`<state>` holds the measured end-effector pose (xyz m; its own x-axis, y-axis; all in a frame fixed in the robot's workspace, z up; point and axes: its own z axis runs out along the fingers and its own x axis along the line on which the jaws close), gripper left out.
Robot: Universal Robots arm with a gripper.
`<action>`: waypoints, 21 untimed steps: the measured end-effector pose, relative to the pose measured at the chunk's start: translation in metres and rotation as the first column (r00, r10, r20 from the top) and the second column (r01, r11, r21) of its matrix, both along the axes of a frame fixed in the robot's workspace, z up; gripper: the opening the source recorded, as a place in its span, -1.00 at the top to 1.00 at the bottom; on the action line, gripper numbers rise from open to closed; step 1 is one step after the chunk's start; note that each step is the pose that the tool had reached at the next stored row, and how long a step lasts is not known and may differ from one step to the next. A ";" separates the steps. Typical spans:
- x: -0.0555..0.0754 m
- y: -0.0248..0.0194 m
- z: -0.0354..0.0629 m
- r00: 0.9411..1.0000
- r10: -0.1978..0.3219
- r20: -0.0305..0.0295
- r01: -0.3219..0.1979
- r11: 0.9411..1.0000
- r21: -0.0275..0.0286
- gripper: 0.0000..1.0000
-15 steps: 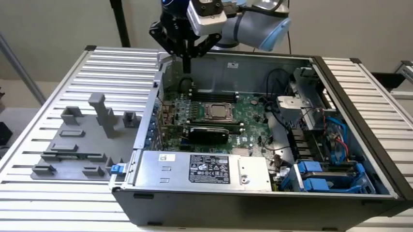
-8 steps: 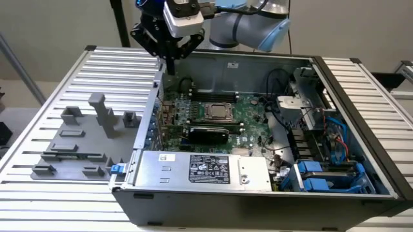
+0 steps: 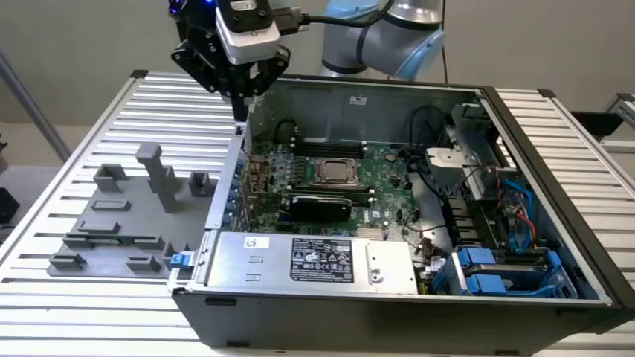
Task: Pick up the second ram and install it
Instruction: 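Reach for the second ram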
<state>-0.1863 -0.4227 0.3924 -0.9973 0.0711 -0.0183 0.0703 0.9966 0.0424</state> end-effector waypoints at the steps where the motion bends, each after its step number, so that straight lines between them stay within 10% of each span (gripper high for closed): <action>1: -0.004 -0.0013 0.0000 1.000 0.000 0.000 0.000 1.000 -0.001 1.00; 8: -0.036 -0.0060 -0.0002 1.000 0.000 0.000 0.000 1.000 -0.008 1.00; 21: -0.095 -0.0065 -0.0076 1.000 0.000 -0.002 0.000 0.999 -0.038 1.00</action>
